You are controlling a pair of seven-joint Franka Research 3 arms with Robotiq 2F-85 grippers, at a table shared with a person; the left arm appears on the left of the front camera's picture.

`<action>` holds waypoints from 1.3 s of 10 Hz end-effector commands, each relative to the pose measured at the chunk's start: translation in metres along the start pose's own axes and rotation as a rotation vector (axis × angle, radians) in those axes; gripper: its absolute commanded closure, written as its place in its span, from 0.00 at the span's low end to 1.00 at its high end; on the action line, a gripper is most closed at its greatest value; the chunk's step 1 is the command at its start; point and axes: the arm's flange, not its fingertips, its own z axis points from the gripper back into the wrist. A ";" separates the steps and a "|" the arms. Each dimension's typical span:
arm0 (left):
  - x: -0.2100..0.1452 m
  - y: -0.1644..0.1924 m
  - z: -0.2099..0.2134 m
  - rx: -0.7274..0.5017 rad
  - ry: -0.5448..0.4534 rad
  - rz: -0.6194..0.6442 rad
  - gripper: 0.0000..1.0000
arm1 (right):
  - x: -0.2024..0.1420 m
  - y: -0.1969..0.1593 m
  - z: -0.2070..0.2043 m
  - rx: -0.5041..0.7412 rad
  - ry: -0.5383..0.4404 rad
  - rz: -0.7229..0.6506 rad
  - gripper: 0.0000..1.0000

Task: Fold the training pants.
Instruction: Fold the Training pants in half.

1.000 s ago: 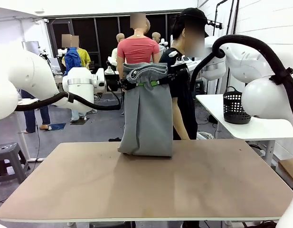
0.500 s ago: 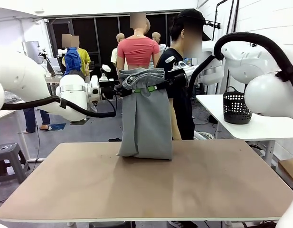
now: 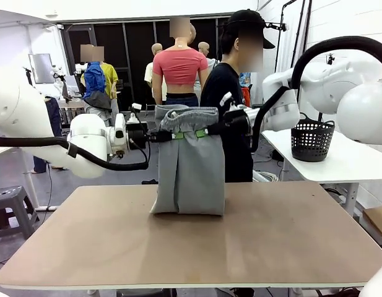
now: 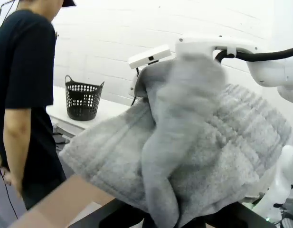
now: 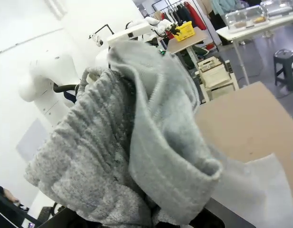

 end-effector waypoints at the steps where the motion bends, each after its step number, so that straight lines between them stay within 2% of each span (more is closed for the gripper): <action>1: 0.007 -0.011 0.012 0.040 -0.077 0.031 1.00 | -0.008 0.016 0.002 -0.041 -0.019 -0.014 1.00; 2: 0.000 0.000 0.000 0.000 0.000 0.000 1.00 | 0.000 0.000 0.000 0.000 0.000 0.000 1.00; 5: 0.000 0.000 0.000 0.000 0.000 0.000 1.00 | 0.000 0.000 0.000 0.000 0.000 0.000 1.00; 7: -0.007 -0.004 0.001 0.003 -0.002 0.014 1.00 | -0.013 0.016 -0.005 0.018 -0.012 -0.024 1.00; 9: -0.030 -0.025 0.015 -0.014 -0.010 0.102 1.00 | -0.049 0.022 -0.010 0.039 -0.021 -0.087 1.00; 13: -0.082 -0.049 0.030 -0.028 -0.006 0.268 1.00 | -0.117 0.007 -0.015 0.057 -0.068 -0.241 1.00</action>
